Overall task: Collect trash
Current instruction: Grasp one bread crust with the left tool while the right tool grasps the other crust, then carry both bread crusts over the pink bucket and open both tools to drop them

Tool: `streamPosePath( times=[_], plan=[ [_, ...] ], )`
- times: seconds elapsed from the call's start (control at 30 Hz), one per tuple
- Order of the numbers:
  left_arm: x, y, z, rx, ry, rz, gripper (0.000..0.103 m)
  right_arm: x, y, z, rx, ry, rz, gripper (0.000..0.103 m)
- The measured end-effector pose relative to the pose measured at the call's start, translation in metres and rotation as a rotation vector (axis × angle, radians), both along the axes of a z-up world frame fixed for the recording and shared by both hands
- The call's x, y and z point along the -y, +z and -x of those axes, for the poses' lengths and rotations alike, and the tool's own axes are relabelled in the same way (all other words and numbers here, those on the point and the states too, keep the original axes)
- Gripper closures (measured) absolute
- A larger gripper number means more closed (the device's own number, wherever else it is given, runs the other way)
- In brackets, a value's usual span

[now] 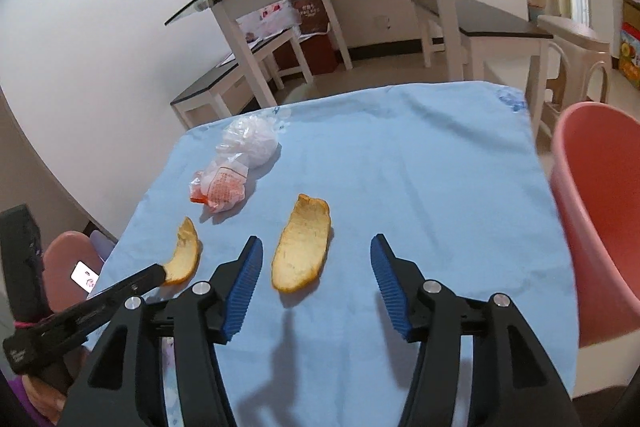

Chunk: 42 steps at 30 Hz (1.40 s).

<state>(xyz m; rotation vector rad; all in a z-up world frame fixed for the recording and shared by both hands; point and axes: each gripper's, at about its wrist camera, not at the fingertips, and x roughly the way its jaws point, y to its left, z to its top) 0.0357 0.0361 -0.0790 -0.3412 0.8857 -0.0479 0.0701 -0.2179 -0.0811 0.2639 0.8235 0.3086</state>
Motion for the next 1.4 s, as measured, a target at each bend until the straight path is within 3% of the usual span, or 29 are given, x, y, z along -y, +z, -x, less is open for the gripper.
streamPosePath(
  times=[0.33, 0.43, 0.5, 0.6, 1.0, 1.4],
  plan=[
    [-0.014, 0.003, -0.002, 0.018, 0.004, 0.02, 0.1, -0.021, -0.019, -0.046, -0.061, 0.071, 0.06, 0.047],
    [-0.017, 0.004, -0.002, 0.022, 0.005, 0.024, 0.1, -0.028, -0.022, -0.053, -0.056, 0.088, 0.081, 0.065],
    [-0.017, 0.006, -0.001, 0.027, 0.005, 0.021, 0.1, -0.029, -0.025, -0.055, -0.077, 0.09, 0.078, 0.089],
    [-0.017, 0.008, 0.002, 0.031, 0.004, 0.021, 0.1, -0.029, -0.025, -0.051, -0.079, 0.086, 0.059, 0.098],
    [-0.008, 0.033, 0.019, 0.103, -0.028, 0.012, 0.1, -0.017, 0.017, 0.003, 0.014, 0.055, -0.002, 0.099],
    [0.027, 0.055, 0.032, 0.16, -0.111, -0.018, 0.1, 0.011, 0.03, 0.041, 0.049, -0.006, -0.002, 0.099]
  ],
)
